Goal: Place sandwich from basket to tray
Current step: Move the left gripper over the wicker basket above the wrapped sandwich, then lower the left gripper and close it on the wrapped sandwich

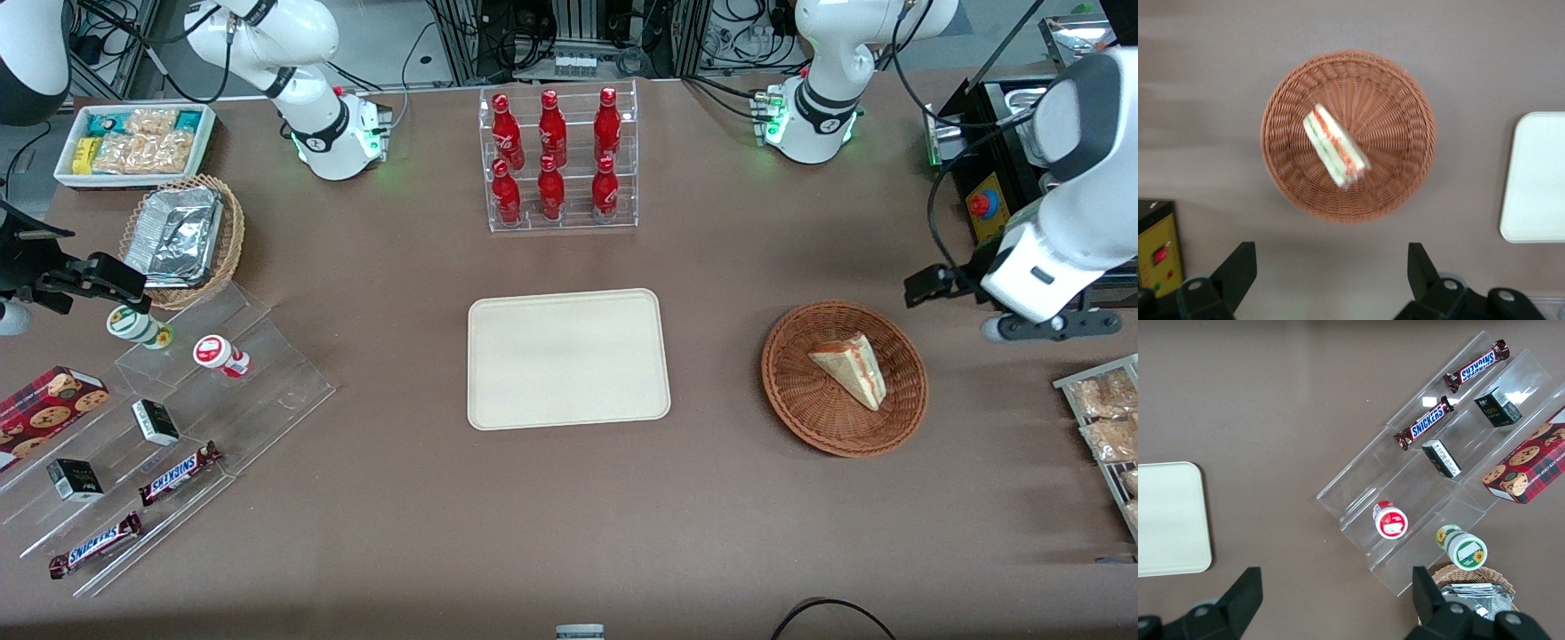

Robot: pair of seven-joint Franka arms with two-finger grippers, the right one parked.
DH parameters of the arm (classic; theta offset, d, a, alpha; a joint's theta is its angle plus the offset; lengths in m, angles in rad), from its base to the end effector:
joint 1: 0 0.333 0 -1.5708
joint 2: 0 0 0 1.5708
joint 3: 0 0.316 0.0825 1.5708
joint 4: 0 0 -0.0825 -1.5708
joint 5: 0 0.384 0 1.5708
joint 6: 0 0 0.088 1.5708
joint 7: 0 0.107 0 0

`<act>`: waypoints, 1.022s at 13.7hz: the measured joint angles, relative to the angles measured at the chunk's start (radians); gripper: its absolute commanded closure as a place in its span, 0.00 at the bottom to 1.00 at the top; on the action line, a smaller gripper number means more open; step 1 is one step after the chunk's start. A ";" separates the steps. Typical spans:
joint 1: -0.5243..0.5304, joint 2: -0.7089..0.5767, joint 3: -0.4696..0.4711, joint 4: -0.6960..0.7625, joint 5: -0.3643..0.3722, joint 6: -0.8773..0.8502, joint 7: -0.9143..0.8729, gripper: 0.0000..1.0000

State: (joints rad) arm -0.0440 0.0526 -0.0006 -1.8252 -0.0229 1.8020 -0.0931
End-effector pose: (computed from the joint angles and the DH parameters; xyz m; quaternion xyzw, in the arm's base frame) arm 0.5690 -0.0273 0.4935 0.9988 0.0273 -0.0386 0.0084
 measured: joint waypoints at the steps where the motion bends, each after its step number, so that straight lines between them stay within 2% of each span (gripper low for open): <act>1: 0.001 0.007 0.001 -0.049 -0.001 0.068 0.000 0.00; 5: 0.002 0.065 0.002 -0.156 -0.003 0.250 -0.022 0.00; 8: 0.002 0.093 0.002 -0.223 -0.004 0.373 -0.122 0.00; 11: 0.002 0.094 0.002 -0.265 -0.008 0.423 -0.274 0.00; 14: -0.004 0.098 -0.003 -0.288 -0.015 0.454 -0.527 0.00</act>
State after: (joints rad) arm -0.0485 0.1510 -0.0034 -2.1133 -0.0381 2.2559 -0.6197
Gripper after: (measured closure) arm 0.000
